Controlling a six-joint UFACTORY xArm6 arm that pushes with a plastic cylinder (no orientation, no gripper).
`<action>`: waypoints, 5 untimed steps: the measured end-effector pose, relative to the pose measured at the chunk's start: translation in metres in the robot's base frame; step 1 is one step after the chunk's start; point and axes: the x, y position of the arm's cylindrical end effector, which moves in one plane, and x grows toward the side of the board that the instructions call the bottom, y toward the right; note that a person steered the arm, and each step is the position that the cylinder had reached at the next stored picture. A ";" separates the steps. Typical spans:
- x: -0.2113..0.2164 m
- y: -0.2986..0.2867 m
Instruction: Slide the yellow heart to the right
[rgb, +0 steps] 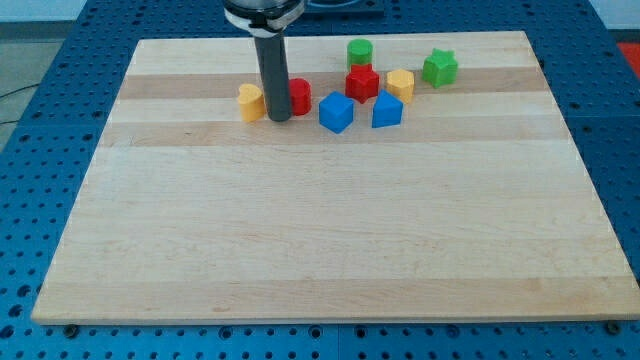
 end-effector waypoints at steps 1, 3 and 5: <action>0.001 -0.004; -0.012 0.032; 0.031 -0.011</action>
